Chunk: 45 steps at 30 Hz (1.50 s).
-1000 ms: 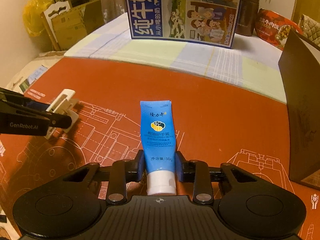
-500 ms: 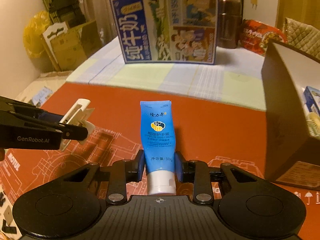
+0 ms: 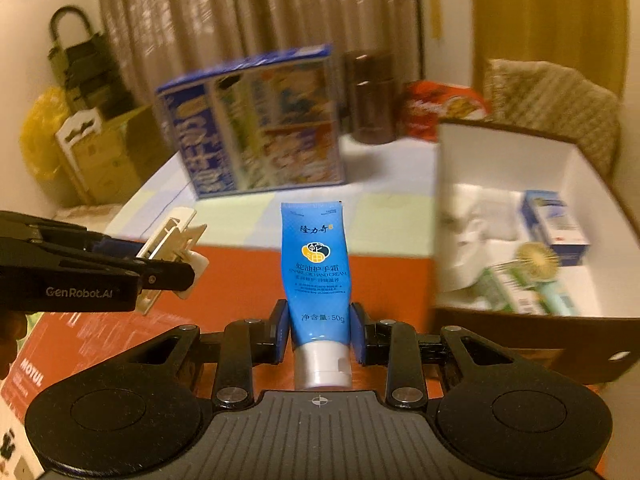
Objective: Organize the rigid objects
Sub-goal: 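Lift the tube and clip and carry both over the open box, then lower both items into the box and open both tools to release them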
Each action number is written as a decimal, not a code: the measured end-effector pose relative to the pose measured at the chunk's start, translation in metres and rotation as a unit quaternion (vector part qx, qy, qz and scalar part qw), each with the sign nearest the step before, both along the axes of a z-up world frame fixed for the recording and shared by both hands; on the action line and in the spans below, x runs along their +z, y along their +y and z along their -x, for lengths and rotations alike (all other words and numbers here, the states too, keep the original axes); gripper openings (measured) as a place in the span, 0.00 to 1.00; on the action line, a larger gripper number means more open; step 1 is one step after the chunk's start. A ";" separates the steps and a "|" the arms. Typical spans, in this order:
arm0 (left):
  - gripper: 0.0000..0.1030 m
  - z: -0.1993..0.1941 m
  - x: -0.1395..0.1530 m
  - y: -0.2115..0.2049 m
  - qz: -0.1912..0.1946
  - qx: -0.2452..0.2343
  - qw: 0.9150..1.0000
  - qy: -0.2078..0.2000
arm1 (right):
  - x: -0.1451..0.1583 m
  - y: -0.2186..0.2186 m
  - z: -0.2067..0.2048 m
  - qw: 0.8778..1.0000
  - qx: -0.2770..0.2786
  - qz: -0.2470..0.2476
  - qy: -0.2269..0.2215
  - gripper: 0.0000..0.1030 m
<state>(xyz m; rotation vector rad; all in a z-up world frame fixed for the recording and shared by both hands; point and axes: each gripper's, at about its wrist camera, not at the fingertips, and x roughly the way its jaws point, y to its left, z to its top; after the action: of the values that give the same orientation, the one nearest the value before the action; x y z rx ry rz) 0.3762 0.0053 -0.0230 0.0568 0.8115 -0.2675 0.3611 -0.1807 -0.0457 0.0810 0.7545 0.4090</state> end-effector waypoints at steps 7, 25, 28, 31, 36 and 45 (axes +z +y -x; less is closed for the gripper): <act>0.34 -0.020 0.014 -0.068 0.011 -0.046 0.999 -0.015 | 0.018 -0.068 -0.012 0.999 -0.052 0.000 -0.017 0.27; 0.34 -0.086 0.010 -0.183 0.002 -0.081 0.997 -0.002 | 0.004 -0.183 -0.068 0.994 -0.105 0.026 -0.012 0.27; 0.34 -0.096 0.005 -0.192 -0.004 -0.082 0.997 0.006 | -0.005 -0.195 -0.080 0.993 -0.111 0.031 -0.003 0.27; 0.34 -0.105 0.000 -0.199 -0.008 -0.082 0.997 0.014 | -0.012 -0.203 -0.091 0.993 -0.115 0.038 0.005 0.27; 0.34 -0.120 -0.007 -0.207 -0.014 -0.079 0.997 0.025 | -0.022 -0.208 -0.105 0.992 -0.112 0.052 0.012 0.27; 0.34 -0.137 -0.016 -0.216 -0.018 -0.077 0.996 0.036 | -0.031 -0.211 -0.124 0.992 -0.103 0.069 0.014 0.27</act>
<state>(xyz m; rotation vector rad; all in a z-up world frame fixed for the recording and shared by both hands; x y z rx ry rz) 0.5127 -0.2105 -0.0387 0.1443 0.8849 -0.4021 0.4849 -0.3915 -0.0771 0.0353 0.7907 0.1586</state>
